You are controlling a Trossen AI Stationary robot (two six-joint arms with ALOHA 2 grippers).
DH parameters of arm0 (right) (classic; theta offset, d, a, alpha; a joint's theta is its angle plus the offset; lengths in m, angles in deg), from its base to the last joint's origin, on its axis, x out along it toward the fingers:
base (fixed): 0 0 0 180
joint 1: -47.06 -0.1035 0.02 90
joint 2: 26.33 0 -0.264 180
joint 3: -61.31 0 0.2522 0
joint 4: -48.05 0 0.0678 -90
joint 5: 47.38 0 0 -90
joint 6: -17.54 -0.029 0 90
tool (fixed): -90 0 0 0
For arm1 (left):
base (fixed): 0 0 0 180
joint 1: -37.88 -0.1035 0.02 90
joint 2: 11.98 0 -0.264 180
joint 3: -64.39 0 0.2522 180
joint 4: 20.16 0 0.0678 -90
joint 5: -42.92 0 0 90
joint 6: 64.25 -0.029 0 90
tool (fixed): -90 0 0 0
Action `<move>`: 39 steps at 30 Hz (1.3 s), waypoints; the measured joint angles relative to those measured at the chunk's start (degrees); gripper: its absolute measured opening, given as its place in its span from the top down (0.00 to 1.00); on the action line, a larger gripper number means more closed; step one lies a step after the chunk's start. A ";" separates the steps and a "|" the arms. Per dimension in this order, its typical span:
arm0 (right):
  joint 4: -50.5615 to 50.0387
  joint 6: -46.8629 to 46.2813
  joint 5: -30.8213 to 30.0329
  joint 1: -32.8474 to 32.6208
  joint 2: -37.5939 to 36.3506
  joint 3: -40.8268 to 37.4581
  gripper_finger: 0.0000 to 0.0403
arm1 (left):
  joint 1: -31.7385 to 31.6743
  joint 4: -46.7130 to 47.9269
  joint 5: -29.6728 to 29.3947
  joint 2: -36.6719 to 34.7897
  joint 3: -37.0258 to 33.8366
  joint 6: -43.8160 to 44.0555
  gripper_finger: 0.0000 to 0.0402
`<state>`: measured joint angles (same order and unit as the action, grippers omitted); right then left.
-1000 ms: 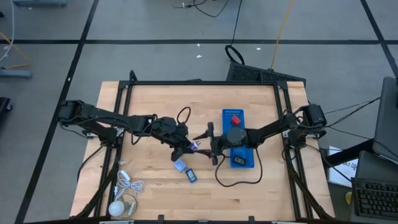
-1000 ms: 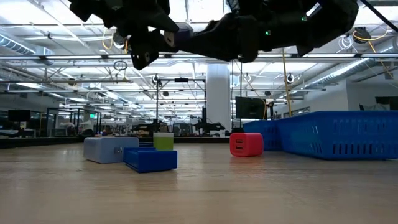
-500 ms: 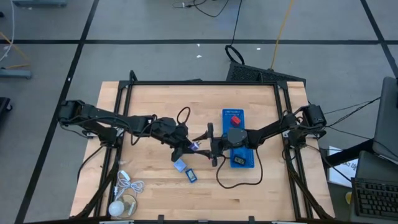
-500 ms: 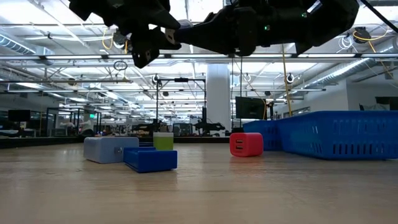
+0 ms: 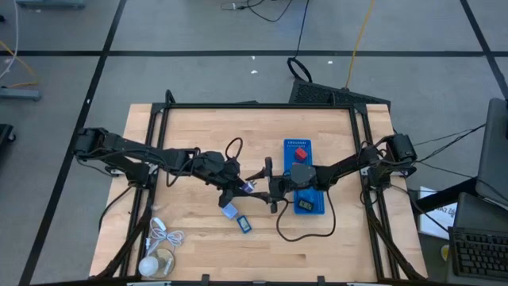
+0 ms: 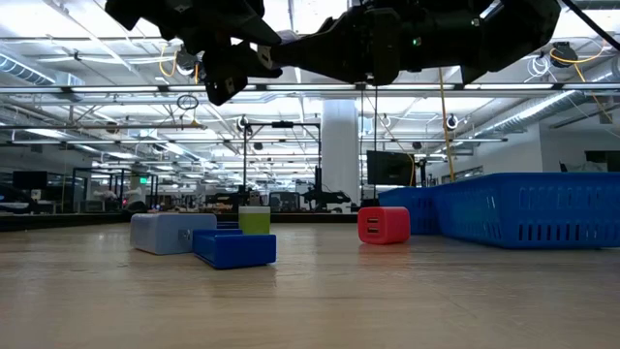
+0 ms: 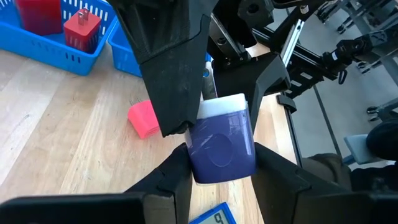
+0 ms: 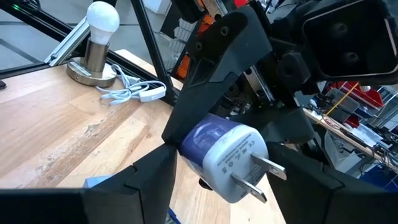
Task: Pick & Place Office items
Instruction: Put the purple charger adapter into the top blue bin
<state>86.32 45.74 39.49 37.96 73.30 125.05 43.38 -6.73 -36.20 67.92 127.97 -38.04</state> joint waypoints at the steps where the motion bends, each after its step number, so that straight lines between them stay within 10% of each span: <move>1: 0.00 0.09 -0.02 0.00 0.00 0.00 0.45 | 0.00 0.03 -0.19 0.00 0.00 -0.04 0.67; 39: -0.88 1.06 -0.04 0.07 -0.07 -0.07 0.63 | 0.04 0.50 -4.27 0.09 0.00 -0.60 0.54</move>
<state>85.44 46.79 39.44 38.02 73.24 124.98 43.42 -6.24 -40.47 68.00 127.97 -38.64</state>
